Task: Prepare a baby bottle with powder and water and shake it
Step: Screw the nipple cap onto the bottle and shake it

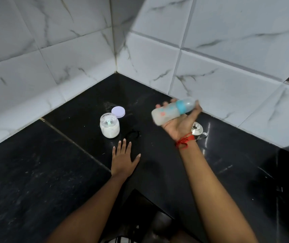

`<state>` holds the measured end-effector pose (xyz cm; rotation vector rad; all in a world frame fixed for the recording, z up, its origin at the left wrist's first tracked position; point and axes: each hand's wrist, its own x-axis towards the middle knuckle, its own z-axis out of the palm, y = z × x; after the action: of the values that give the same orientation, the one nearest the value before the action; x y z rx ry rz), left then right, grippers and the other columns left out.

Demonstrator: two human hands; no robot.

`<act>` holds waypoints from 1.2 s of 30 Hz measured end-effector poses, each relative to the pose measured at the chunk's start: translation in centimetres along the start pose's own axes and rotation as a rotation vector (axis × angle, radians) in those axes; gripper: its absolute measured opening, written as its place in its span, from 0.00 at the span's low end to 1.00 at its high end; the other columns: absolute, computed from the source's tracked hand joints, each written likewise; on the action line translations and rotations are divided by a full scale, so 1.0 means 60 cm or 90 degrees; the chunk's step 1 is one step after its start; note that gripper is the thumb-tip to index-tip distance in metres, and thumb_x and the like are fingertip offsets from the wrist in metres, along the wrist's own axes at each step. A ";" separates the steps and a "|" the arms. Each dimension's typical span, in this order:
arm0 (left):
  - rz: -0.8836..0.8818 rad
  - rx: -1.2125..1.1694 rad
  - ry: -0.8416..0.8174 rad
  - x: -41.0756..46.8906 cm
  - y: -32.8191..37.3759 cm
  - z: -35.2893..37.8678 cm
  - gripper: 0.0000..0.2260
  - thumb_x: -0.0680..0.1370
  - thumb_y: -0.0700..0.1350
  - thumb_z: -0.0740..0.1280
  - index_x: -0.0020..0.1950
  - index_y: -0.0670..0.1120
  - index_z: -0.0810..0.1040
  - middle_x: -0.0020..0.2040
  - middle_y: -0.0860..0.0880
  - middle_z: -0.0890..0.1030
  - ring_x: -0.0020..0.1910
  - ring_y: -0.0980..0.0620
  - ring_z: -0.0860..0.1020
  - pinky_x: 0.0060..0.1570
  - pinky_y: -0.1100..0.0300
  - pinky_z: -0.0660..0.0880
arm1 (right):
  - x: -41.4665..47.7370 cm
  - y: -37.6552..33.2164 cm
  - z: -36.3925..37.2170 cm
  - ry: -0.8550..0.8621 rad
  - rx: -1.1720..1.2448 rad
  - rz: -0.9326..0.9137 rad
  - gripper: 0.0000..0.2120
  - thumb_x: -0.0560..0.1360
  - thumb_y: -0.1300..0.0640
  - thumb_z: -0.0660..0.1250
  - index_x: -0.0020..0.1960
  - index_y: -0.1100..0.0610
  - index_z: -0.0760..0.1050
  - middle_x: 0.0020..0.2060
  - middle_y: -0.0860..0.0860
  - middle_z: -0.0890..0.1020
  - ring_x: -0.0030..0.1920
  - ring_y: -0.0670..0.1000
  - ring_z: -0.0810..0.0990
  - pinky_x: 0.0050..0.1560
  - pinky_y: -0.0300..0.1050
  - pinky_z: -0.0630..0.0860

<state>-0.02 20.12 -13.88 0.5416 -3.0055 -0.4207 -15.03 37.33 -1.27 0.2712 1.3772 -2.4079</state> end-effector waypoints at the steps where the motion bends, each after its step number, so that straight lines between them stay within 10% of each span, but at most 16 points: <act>1: 0.003 0.004 0.001 -0.001 -0.003 0.001 0.38 0.80 0.70 0.47 0.84 0.49 0.58 0.85 0.46 0.54 0.85 0.46 0.48 0.82 0.44 0.45 | 0.012 -0.001 -0.010 -0.024 0.010 0.030 0.33 0.71 0.30 0.67 0.56 0.60 0.79 0.63 0.62 0.72 0.60 0.63 0.74 0.70 0.67 0.67; 8: 0.003 0.012 -0.006 -0.002 -0.004 -0.004 0.38 0.80 0.70 0.47 0.84 0.49 0.57 0.85 0.46 0.54 0.85 0.46 0.48 0.82 0.44 0.45 | -0.105 -0.056 0.078 -0.175 -0.101 -0.002 0.26 0.69 0.35 0.66 0.48 0.59 0.76 0.43 0.57 0.79 0.44 0.58 0.79 0.58 0.58 0.73; 14: 0.001 0.012 -0.008 -0.001 -0.002 -0.004 0.40 0.79 0.71 0.43 0.84 0.49 0.57 0.85 0.46 0.54 0.85 0.46 0.48 0.82 0.44 0.45 | -0.059 -0.041 0.033 -0.014 -0.220 -0.045 0.36 0.69 0.29 0.64 0.54 0.62 0.75 0.50 0.61 0.77 0.56 0.64 0.74 0.66 0.63 0.67; 22: 0.002 0.012 -0.003 -0.001 -0.005 -0.002 0.39 0.79 0.71 0.44 0.84 0.49 0.57 0.85 0.46 0.54 0.85 0.47 0.48 0.82 0.44 0.45 | -0.094 -0.094 0.048 -0.246 -0.114 -0.023 0.27 0.72 0.35 0.61 0.46 0.61 0.78 0.40 0.57 0.80 0.41 0.57 0.79 0.55 0.57 0.74; 26: -0.001 0.006 -0.001 0.000 0.001 -0.004 0.39 0.79 0.70 0.44 0.84 0.49 0.58 0.85 0.46 0.54 0.85 0.46 0.48 0.82 0.44 0.46 | -0.076 -0.105 0.055 -0.137 0.060 -0.003 0.34 0.68 0.27 0.63 0.46 0.59 0.77 0.42 0.58 0.77 0.48 0.60 0.78 0.66 0.60 0.70; 36: 0.001 0.016 0.011 -0.002 -0.005 -0.002 0.39 0.79 0.70 0.45 0.84 0.49 0.59 0.85 0.45 0.56 0.84 0.46 0.50 0.82 0.44 0.47 | -0.095 -0.094 0.079 -0.332 -0.120 -0.005 0.31 0.66 0.33 0.70 0.49 0.62 0.75 0.44 0.59 0.79 0.44 0.60 0.80 0.57 0.57 0.75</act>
<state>0.18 19.86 -13.84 0.5407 -2.9982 -0.3770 -11.98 37.06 7.50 -0.3848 1.3325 -2.1185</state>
